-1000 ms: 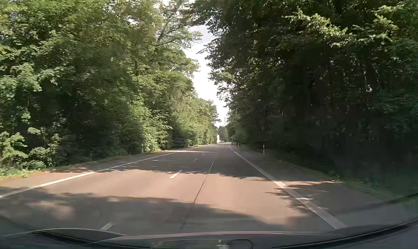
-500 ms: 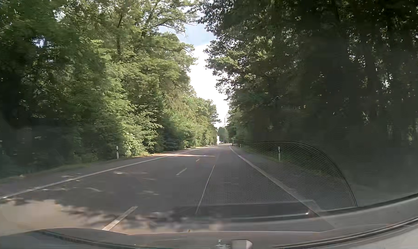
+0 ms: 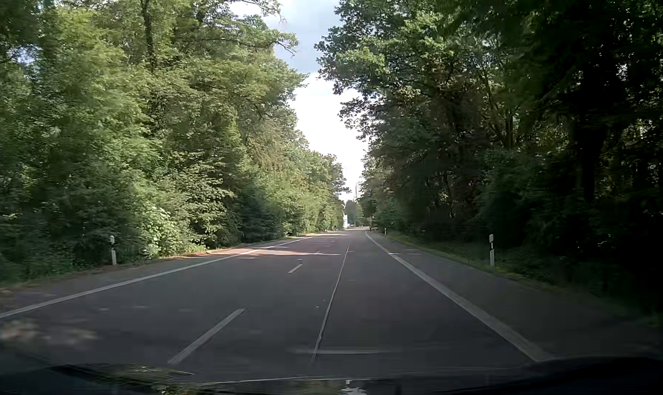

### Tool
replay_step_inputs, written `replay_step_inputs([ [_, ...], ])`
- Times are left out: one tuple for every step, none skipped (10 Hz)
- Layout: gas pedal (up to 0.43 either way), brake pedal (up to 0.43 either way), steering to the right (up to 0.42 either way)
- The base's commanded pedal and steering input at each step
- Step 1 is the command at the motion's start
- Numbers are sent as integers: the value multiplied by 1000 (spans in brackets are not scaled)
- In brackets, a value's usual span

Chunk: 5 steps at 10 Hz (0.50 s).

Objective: Follow the waypoints while adhering to traffic rules and regulations

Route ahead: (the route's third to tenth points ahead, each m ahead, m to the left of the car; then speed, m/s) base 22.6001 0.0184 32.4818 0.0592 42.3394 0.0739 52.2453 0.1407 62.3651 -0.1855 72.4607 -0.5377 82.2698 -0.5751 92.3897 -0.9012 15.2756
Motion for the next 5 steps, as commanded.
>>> replay_step_inputs([
  [118, 0, 0],
  [118, 0, 0],
  [118, 0, 0],
  [118, 0, 0],
  [118, 0, 1],
])
